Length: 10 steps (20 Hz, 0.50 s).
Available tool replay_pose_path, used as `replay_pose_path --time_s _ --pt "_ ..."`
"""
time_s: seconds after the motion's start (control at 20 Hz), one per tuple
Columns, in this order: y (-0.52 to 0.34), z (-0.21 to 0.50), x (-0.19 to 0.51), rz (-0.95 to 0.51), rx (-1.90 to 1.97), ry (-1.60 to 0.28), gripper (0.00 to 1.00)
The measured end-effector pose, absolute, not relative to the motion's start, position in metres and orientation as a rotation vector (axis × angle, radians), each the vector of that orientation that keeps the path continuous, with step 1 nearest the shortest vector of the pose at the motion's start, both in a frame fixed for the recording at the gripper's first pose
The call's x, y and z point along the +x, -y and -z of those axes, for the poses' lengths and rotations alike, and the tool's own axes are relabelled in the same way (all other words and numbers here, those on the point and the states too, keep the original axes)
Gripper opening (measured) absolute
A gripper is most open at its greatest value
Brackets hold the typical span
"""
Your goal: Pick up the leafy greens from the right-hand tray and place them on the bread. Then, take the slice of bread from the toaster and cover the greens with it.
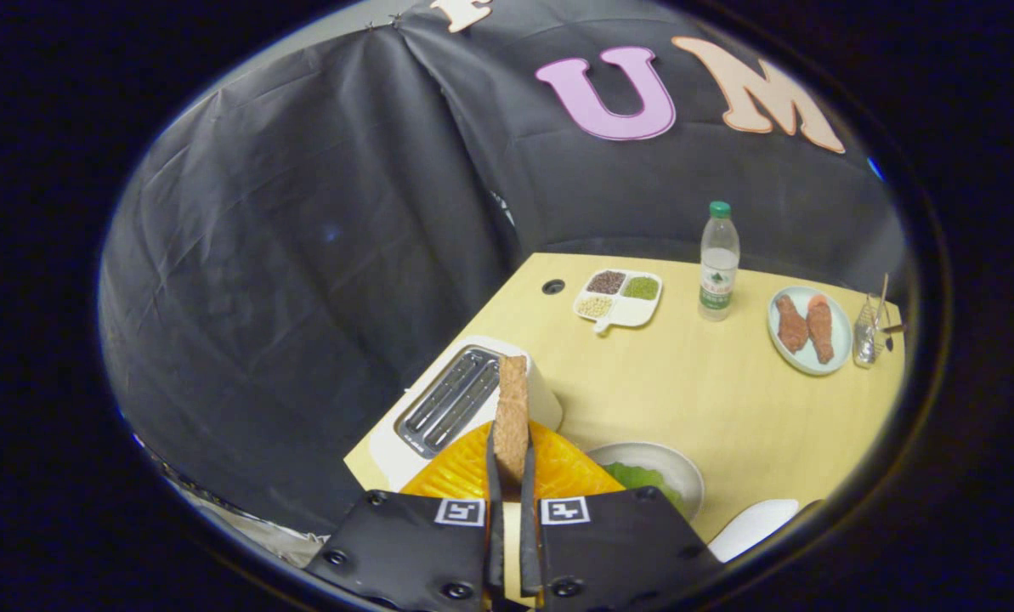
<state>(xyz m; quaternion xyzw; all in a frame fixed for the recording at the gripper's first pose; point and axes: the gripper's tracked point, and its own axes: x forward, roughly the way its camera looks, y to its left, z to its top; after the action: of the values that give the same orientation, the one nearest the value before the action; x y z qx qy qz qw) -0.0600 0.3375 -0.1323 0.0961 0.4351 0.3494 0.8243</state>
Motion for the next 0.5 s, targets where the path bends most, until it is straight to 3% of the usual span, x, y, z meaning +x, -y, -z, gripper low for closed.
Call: replay_pose_path --time_s 0.5 --pt "-0.296 0.200 -0.080 -0.642 0.281 -1.017 0.10"
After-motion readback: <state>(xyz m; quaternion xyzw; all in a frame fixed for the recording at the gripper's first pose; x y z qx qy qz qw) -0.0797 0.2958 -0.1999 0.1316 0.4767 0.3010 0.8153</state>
